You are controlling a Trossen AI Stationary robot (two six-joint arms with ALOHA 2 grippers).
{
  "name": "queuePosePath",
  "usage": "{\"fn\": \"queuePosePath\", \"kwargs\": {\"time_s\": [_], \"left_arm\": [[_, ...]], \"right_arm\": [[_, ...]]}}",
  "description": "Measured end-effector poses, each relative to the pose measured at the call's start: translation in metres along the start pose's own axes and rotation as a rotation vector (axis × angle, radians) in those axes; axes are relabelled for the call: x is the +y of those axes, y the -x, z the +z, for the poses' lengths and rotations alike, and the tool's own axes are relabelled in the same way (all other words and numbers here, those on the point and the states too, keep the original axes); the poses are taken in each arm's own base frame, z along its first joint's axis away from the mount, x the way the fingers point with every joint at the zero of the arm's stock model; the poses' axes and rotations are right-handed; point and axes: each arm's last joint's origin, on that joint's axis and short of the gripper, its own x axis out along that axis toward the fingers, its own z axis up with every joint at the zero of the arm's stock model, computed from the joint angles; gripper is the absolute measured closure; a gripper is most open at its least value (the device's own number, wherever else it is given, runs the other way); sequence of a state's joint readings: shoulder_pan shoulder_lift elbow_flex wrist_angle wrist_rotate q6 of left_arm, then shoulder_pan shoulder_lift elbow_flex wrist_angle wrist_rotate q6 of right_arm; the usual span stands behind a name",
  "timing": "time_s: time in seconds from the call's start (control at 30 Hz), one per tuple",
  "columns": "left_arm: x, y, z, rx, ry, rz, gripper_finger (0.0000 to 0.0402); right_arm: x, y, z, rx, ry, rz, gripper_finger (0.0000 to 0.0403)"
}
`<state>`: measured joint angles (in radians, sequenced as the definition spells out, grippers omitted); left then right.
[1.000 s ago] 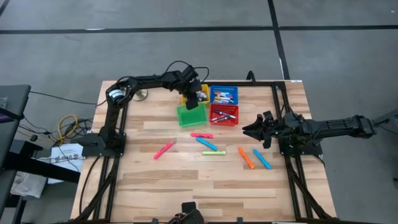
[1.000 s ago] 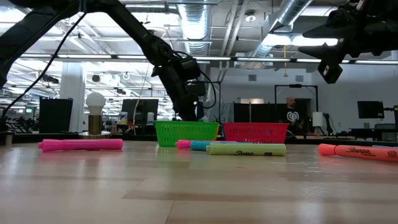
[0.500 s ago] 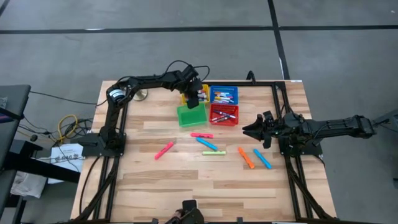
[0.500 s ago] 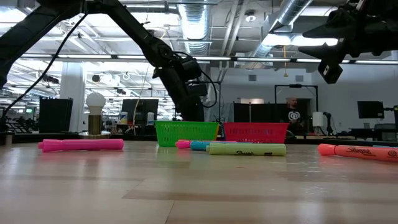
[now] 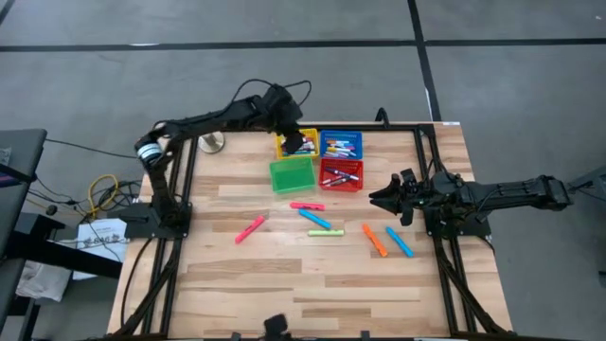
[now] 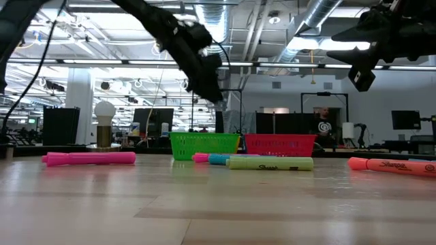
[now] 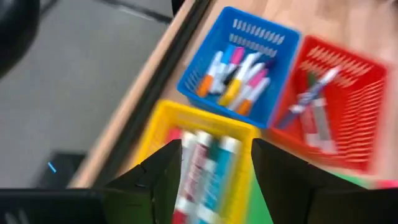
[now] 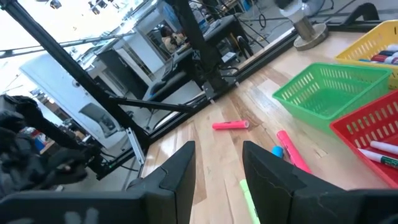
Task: Pick & Place Markers
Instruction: Adjust the green and yellow bins
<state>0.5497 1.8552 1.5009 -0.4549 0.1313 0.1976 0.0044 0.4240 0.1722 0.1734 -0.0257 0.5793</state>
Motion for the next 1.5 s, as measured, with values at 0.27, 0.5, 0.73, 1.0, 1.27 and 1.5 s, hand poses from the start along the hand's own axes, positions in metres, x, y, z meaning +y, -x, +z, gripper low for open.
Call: {"fn": "queuePosePath", "kwargs": {"time_s": [0.27,0.5,0.73,1.0,1.27,1.5], "left_arm": [[-0.046,0.055,-0.021,0.178,0.270,-0.001,0.0221],[-0.075,0.073,-0.095,0.293,0.443,0.073,0.0231],[-0.081,0.067,-0.151,0.217,0.568,0.077,0.0232],[-0.081,0.042,-0.171,0.179,0.627,0.059,0.0243],[-0.079,0.020,-0.176,0.204,0.604,0.067,0.0242],[-0.066,0.012,-0.175,0.158,0.642,0.071,0.0248]], "right_arm": [[0.000,0.000,0.000,0.000,0.001,0.000,0.0280],[0.000,0.000,0.000,0.000,0.001,0.000,0.0280],[0.000,0.000,0.000,-0.002,0.001,0.001,0.0280],[0.000,0.000,0.000,-0.002,-0.023,0.001,0.0280],[0.001,0.000,0.002,-0.016,-0.024,0.010,0.0280],[0.001,0.000,0.002,-0.018,-0.042,0.013,0.0280]]}}
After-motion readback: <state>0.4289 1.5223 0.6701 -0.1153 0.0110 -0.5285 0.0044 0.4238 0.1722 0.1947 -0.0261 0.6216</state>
